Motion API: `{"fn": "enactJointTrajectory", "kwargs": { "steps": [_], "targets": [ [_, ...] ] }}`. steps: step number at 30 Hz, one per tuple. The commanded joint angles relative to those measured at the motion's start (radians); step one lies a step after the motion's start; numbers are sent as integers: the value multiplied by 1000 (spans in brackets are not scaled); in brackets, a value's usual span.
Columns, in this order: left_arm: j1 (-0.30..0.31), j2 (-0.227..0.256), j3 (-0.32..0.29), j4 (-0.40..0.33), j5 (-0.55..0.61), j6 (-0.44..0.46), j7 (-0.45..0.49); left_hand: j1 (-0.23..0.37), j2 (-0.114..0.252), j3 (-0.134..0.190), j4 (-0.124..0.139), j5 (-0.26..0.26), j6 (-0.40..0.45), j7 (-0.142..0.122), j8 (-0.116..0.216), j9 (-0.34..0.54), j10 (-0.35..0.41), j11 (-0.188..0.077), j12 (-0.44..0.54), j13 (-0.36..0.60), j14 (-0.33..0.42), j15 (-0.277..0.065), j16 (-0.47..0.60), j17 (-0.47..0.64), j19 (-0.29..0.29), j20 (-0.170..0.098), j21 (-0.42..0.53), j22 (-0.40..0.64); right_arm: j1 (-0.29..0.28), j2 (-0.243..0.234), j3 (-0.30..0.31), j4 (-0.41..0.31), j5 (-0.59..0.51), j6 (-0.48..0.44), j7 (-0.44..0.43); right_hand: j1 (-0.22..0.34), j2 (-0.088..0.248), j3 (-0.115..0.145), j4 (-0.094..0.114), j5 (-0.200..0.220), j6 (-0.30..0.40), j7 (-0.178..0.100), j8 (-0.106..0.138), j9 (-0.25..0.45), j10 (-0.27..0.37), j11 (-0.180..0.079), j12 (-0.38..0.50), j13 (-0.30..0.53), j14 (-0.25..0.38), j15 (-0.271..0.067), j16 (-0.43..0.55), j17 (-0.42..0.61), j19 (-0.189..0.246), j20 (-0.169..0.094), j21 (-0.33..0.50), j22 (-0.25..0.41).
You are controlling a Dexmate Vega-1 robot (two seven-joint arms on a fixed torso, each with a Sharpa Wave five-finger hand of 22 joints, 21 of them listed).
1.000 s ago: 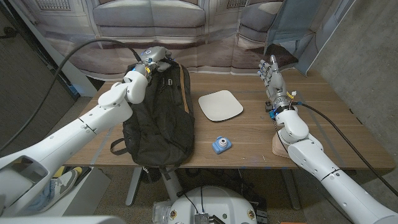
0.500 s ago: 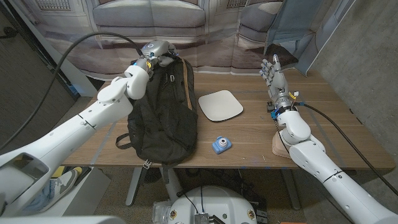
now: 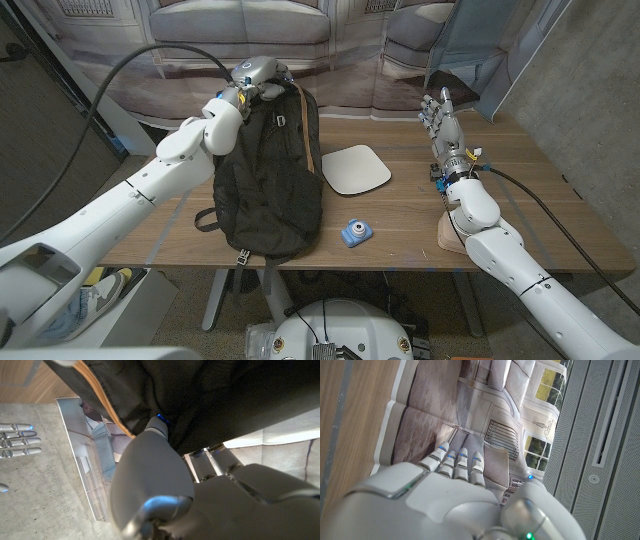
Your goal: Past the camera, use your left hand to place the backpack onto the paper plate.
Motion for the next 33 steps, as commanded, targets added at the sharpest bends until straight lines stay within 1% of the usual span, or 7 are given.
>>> {"fn": "enactJointTrajectory", "kwargs": {
  "steps": [1,3,9,12,23,28,33],
  "targets": [
    [-7,-8,-14,-1,-7,-29,-5,-7,4,23,-20,6,5,-10,9,2,8,-7,-1,3,13,-99,-4,5,-7,-76,7,2,-2,5,-1,-3,-5,4,-1,0,10,-1,-1,-1,11,3,3,5,10,0,-6,2,9,1,-4,5,9,0,0,2],
    [-7,-12,-22,3,-24,-42,-5,-9,5,24,-19,6,7,-11,9,0,8,-7,-3,5,9,-99,-8,7,-13,-76,8,1,-1,7,-3,-2,-6,4,-1,0,10,-1,-1,-1,12,3,4,5,10,-1,-6,2,10,1,-4,5,9,0,0,2],
    [-18,-14,-11,0,2,-46,-8,-11,5,25,-19,7,2,-10,9,1,7,-7,-7,7,5,-99,-13,10,-21,-76,11,-1,-2,11,-3,-4,-9,4,-8,0,10,-1,-1,-1,12,3,4,5,11,-1,-6,2,9,1,-4,5,10,0,0,2],
    [-22,-20,-17,4,-20,-63,-15,-12,4,26,-19,7,-1,-13,8,1,1,-10,-11,10,6,-99,-15,13,-26,-75,13,-2,-2,12,-2,-5,-9,4,-9,0,10,-1,-1,-1,11,2,3,5,11,0,-6,2,9,2,-4,5,9,0,0,2],
    [-42,-33,-11,3,0,-76,-17,-17,5,29,-18,7,-4,-19,6,-6,4,-11,-20,10,-4,-100,-24,19,-39,-74,14,-7,-1,14,-3,2,-10,16,-2,0,11,-3,-2,-1,11,3,3,5,12,1,-5,2,10,2,-4,5,10,0,0,2],
    [-53,-47,-6,16,-9,-97,-16,-18,3,29,-19,7,3,-20,8,-8,9,-13,-22,11,0,-100,-25,21,-38,-75,17,-7,-15,8,7,-12,-9,18,-7,0,11,-3,-2,-1,11,3,2,5,12,-1,-6,2,10,1,-4,5,10,1,0,2],
    [-75,-65,21,40,1,-132,-19,-18,2,30,-20,7,0,-18,8,-8,9,-14,-24,13,3,-99,-26,24,-37,-75,20,-8,-43,-6,34,-33,9,20,-9,1,12,-4,-2,-2,11,4,2,5,12,-1,-6,2,10,1,-5,5,11,1,0,2]
  ]
}}
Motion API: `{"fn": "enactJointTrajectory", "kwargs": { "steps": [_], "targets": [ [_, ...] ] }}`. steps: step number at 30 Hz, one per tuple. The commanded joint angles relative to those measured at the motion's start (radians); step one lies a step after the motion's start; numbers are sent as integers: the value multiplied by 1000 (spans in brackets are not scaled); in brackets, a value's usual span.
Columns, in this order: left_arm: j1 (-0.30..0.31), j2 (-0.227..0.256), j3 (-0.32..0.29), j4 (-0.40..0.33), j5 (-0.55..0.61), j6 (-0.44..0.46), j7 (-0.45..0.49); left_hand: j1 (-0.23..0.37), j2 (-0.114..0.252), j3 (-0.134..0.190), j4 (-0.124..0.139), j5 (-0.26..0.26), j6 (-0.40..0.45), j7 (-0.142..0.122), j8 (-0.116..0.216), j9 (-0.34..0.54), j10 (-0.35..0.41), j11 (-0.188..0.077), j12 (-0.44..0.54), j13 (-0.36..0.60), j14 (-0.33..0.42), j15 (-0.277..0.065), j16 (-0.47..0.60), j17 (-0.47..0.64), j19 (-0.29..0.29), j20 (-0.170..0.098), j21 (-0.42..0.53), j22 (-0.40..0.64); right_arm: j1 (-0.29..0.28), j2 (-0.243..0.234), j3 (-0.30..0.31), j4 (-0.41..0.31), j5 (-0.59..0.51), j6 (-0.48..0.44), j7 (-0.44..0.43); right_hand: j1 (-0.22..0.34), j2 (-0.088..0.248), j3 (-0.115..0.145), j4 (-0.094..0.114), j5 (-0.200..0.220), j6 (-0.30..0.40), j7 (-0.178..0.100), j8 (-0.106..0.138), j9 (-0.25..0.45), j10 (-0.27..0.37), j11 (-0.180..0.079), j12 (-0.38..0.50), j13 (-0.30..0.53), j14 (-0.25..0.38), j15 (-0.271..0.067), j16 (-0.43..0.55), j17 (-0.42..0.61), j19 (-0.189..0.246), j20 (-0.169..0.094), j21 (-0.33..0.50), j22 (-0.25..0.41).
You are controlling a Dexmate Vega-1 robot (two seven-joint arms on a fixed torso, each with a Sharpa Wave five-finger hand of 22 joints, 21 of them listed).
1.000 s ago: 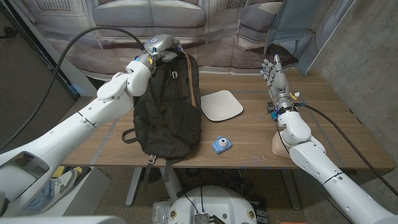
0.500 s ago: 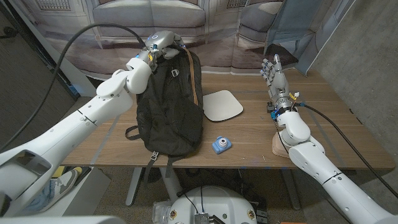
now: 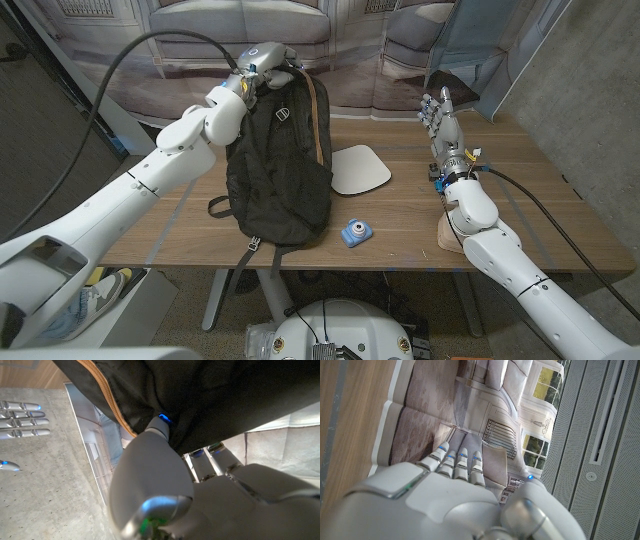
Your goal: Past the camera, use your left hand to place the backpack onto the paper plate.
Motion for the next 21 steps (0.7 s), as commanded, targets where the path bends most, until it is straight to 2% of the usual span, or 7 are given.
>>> {"fn": "enactJointTrajectory", "kwargs": {
  "steps": [1,9,21],
  "targets": [
    [-37,-34,40,35,20,-54,1,-4,5,10,0,6,6,-2,3,4,6,-3,-2,4,9,-97,-3,4,-5,-78,6,2,-49,-19,39,-58,14,-11,-27,1,12,-4,-2,-2,6,-2,2,5,12,-1,-6,2,10,1,-5,5,7,-3,0,2],
    [-82,-77,68,88,13,-103,-3,-4,2,12,-2,6,8,-3,4,2,11,-3,-6,7,10,-99,-6,10,-7,-79,10,1,-83,-30,67,-85,13,-22,-47,1,12,-5,-2,-2,6,-2,2,5,13,0,-6,2,10,1,-5,5,7,-3,0,2],
    [-117,-115,95,96,42,-134,0,-5,2,13,-3,6,10,-3,5,0,13,-2,-9,13,13,-98,-8,15,-8,-79,15,0,-103,-32,84,-104,5,-20,-54,1,13,-6,-2,-2,5,-2,2,5,14,-1,-6,2,11,3,-4,5,7,-2,0,2]
  ]
}}
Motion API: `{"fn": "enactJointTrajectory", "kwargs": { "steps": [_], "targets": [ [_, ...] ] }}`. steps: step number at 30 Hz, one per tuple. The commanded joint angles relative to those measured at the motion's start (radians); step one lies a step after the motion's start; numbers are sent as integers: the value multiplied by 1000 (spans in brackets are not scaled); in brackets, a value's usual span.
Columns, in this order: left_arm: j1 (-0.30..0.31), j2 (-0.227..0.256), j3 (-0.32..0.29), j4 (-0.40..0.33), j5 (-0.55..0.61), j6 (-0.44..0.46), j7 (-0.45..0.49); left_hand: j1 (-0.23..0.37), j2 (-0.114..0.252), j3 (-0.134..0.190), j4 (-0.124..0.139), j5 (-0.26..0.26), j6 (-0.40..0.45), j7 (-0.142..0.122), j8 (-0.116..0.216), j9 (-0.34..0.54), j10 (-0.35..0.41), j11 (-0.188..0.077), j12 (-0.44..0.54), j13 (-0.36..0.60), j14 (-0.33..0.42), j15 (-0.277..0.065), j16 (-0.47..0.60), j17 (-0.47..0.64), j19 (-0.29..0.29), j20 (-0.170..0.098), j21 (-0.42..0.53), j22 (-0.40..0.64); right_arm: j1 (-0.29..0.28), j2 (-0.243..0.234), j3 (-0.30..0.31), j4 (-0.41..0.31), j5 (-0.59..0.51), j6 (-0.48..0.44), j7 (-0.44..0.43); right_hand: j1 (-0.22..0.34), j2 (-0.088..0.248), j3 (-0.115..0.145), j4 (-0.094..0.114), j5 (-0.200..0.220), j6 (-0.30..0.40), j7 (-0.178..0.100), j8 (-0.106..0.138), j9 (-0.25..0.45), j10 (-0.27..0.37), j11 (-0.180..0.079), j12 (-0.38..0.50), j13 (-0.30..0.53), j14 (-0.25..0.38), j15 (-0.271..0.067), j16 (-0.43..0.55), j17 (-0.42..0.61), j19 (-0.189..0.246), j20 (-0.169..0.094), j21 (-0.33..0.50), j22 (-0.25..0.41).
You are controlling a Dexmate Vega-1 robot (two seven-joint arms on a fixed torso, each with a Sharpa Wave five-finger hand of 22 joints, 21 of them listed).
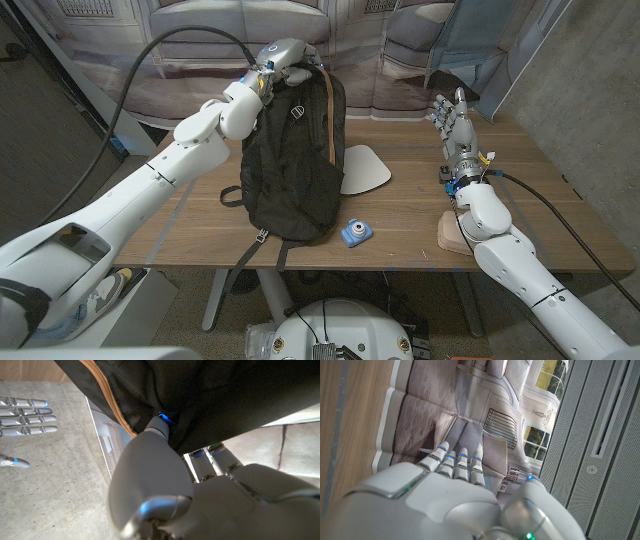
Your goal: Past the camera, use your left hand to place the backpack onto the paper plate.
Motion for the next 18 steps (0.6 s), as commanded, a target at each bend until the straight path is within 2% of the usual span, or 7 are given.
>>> {"fn": "enactJointTrajectory", "kwargs": {
  "steps": [1,18],
  "targets": [
    [-36,-40,29,20,22,-47,7,2,10,11,0,7,10,-2,5,0,15,-3,-1,4,10,-102,-3,4,-2,-81,11,0,-29,-6,26,-31,-6,-5,-15,5,9,-3,1,-3,6,-2,2,5,13,-1,-6,2,11,3,-4,5,7,-2,0,2],
    [-33,-45,17,26,13,-92,22,0,8,13,-1,7,12,-1,8,-1,21,-1,-7,9,13,-104,-9,13,-6,-82,17,0,-29,1,27,-32,-12,-9,-15,5,10,-5,0,-3,6,-1,2,5,17,-1,-6,2,12,2,-4,5,9,-1,0,2]
  ]
}}
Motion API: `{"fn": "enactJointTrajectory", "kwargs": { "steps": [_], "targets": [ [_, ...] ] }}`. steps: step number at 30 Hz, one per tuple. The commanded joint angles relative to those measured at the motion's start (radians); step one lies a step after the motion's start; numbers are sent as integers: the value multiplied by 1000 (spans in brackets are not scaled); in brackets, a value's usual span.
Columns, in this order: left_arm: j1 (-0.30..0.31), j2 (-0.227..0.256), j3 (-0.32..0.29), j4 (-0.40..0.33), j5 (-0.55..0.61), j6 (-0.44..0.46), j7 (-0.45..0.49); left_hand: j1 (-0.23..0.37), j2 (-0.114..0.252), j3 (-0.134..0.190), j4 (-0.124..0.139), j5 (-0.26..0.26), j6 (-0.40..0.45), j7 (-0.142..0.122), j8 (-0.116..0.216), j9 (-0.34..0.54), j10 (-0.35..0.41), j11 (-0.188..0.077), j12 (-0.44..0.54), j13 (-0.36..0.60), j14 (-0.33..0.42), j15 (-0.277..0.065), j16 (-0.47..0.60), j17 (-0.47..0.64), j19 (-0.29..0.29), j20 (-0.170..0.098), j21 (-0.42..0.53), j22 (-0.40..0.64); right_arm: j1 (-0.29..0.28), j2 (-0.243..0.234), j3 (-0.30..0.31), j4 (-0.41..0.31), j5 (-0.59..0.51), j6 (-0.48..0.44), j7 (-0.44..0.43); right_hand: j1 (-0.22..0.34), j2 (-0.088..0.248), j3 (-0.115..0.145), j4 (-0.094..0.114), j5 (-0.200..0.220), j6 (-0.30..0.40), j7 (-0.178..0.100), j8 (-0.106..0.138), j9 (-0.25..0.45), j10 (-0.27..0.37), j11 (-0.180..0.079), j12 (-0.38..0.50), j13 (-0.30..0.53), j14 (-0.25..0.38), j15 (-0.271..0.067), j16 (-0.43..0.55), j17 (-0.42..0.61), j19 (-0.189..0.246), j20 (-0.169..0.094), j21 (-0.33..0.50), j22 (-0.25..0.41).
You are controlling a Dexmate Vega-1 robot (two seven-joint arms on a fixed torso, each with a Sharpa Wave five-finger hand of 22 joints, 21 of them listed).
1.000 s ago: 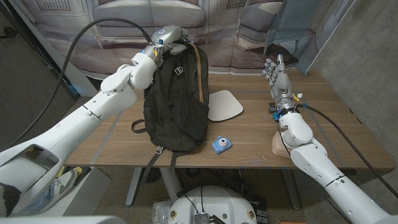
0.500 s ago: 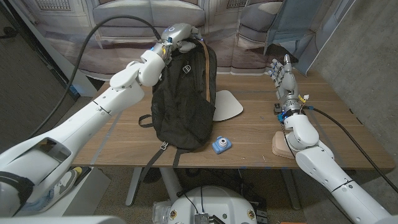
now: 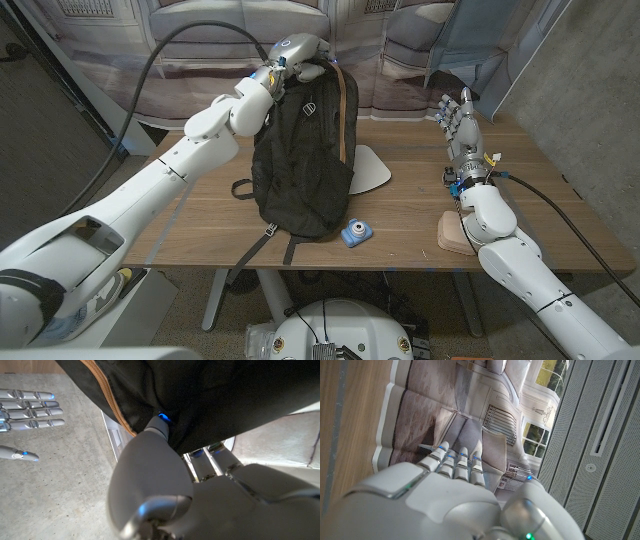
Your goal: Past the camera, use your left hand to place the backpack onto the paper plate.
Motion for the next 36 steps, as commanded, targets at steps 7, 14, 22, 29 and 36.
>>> {"fn": "enactJointTrajectory", "kwargs": {
  "steps": [7,14,22,29,36],
  "targets": [
    [2,-2,-7,-8,2,-77,26,0,10,6,-1,6,10,3,9,1,9,-1,-10,5,8,-99,-4,8,-6,-83,12,3,-10,5,6,-16,-15,-10,-15,14,1,-6,0,-4,7,-1,2,5,6,-3,-6,2,12,-1,-4,5,9,-1,0,2],
    [-17,-19,4,10,10,-102,18,-1,9,6,-1,6,9,4,10,2,6,-1,-12,9,8,-100,-6,11,-7,-84,14,3,-7,5,8,-15,-13,-17,-15,14,1,-7,0,-4,6,-1,1,5,6,-3,-6,2,13,0,-4,5,9,-1,0,2],
    [-46,-58,19,57,7,-118,23,-2,8,7,-2,6,10,4,11,1,8,0,-14,14,11,-100,-9,15,-9,-84,17,3,-11,6,13,-13,-12,-16,-16,14,2,-8,0,-4,6,-1,1,5,7,-2,-6,2,13,-1,-4,5,10,-1,0,2],
    [-74,-78,43,64,33,-127,17,-4,8,8,-2,6,11,5,11,1,7,-1,-16,17,11,-101,-13,18,-10,-84,19,3,-14,6,19,-11,-12,-8,-15,14,2,-8,0,-5,6,-1,1,5,8,-3,-6,2,14,1,-4,5,10,-1,0,2],
    [-100,-102,58,78,35,-150,16,-4,7,9,-3,6,13,4,12,0,14,2,-18,17,13,-101,-15,21,-11,-84,21,3,-28,7,28,-21,-15,0,-20,14,2,-9,-1,-5,6,0,1,5,8,-2,-6,2,14,0,-4,5,10,-1,0,2]
  ]
}}
